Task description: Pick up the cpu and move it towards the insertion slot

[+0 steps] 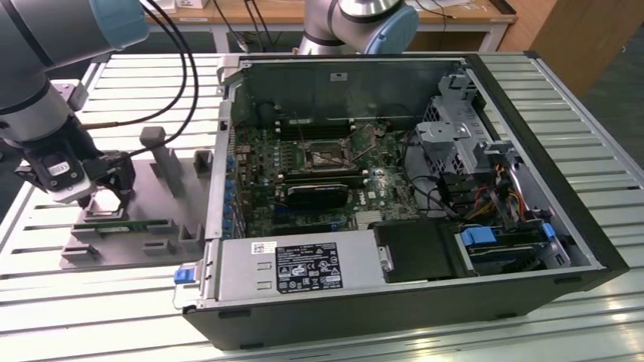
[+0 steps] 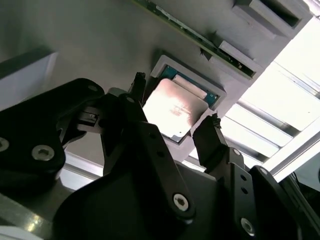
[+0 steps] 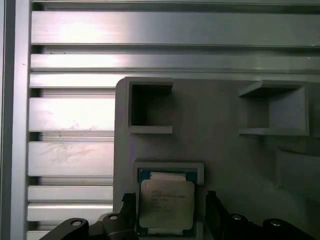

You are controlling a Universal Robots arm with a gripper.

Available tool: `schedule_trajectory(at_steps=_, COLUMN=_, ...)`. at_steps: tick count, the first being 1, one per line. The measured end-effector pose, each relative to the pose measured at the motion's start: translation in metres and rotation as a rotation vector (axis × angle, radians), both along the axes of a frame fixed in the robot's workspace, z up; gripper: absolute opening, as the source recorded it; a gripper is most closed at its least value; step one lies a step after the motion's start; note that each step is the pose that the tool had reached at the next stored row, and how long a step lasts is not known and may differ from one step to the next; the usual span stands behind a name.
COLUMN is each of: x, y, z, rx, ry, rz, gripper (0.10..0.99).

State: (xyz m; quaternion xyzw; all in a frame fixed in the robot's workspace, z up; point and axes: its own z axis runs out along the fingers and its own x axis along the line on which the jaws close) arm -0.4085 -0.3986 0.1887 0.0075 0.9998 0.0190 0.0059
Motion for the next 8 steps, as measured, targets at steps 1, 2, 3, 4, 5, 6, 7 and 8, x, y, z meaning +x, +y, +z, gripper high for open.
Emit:
schedule_trajectory(at_steps=1, x=0.0000, y=0.0001, z=-0.0006, rx=0.000, ry=0.0001, rz=0.000, gripper=0.659)
schedule_trajectory(at_steps=2, x=0.0000, y=0.0003, z=-0.0013, rx=0.000, ry=0.0001, rz=0.000, gripper=0.659)
schedule_trajectory(at_steps=3, x=0.0000, y=0.0005, z=-0.0019, rx=0.000, ry=0.0000, rz=0.000, gripper=0.659)
schedule_trajectory(at_steps=4, x=0.0000, y=0.0006, z=-0.0022, rx=0.000, ry=0.0002, rz=0.000, gripper=0.659)
schedule_trajectory(at_steps=5, x=0.0000, y=0.0007, z=-0.0024, rx=0.000, ry=0.0003, rz=0.000, gripper=0.659)
schedule_trajectory(at_steps=6, x=0.0000, y=0.0009, z=-0.0027, rx=0.000, ry=0.0003, rz=0.000, gripper=0.659)
schedule_trajectory(at_steps=7, x=0.0000, y=0.0013, z=-0.0030, rx=0.000, ry=0.0001, rz=0.000, gripper=0.659)
schedule_trajectory(at_steps=8, x=-0.0001, y=0.0018, z=-0.0032, rx=0.000, ry=0.0000, rz=0.000, gripper=0.659)
